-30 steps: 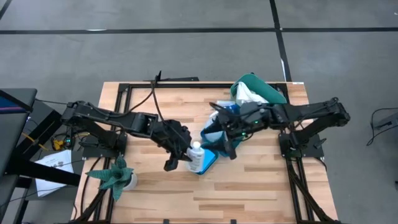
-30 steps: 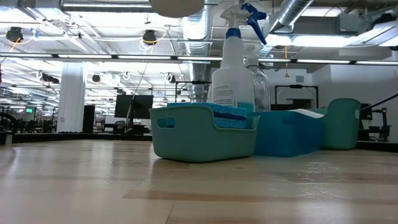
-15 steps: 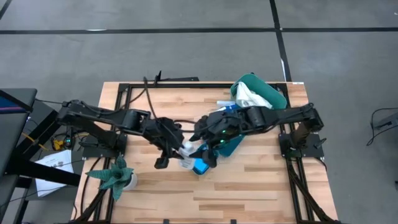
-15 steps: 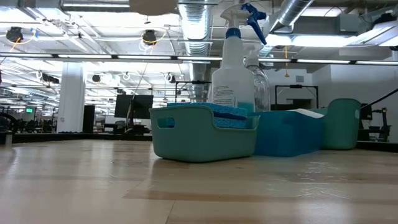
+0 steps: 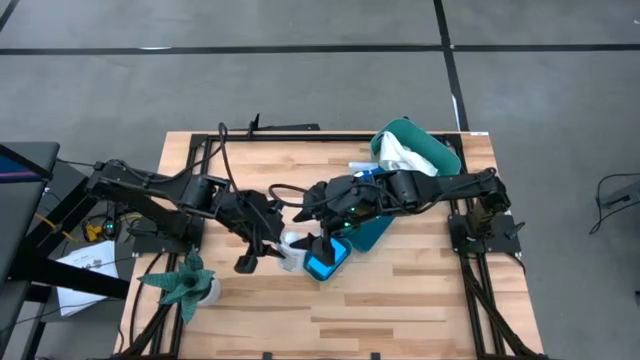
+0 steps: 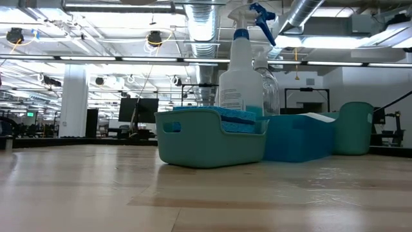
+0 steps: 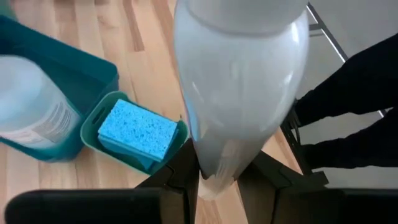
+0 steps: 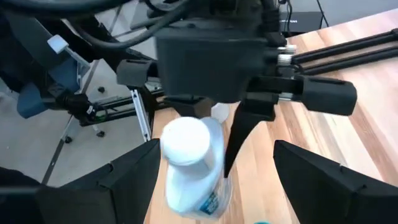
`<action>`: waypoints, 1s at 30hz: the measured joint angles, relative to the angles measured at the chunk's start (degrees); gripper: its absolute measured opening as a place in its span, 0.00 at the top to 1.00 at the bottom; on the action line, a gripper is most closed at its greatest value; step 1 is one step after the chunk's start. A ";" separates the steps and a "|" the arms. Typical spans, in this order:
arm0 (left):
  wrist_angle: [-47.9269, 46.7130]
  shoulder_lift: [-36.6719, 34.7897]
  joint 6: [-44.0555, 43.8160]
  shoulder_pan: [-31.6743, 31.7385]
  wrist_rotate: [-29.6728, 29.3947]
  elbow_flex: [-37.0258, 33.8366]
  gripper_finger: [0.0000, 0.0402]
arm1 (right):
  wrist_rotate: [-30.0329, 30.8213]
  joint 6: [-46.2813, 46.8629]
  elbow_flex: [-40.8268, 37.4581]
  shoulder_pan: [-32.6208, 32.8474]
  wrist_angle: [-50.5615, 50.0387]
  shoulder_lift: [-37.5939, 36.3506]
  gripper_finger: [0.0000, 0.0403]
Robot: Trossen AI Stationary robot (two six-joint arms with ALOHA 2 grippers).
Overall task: Pick & Place Kitchen Items
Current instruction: Put the white plastic restorer bottle into the large blue bin
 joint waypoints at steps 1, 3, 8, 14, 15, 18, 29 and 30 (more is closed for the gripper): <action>0.16 0.00 0.50 0.00 -0.02 0.00 0.80 | 0.03 0.10 -0.01 0.07 0.19 0.00 0.25; -0.26 0.04 0.99 0.00 0.46 -0.04 0.80 | 0.13 0.19 -0.01 0.32 0.72 0.00 0.25; 0.34 0.04 3.36 0.00 1.48 -0.04 0.80 | -0.11 0.19 -0.01 0.47 0.64 0.00 0.25; 0.95 0.04 6.36 0.24 2.39 -0.04 0.80 | -1.87 0.14 -0.01 0.43 0.66 0.00 0.25; 0.95 0.14 6.47 0.53 2.43 -0.04 0.80 | -1.85 0.14 -0.01 0.45 0.62 0.00 0.25; 0.44 0.74 6.43 1.27 2.54 -0.07 0.80 | -1.82 0.42 -0.03 0.41 0.63 0.00 0.25; 0.11 0.68 6.17 3.44 2.64 -0.09 0.80 | -1.82 1.04 -0.03 0.34 -0.32 0.00 0.25; 1.08 0.68 6.11 3.30 3.45 -0.09 0.80 | -1.82 1.04 -0.03 0.34 -0.22 0.00 0.25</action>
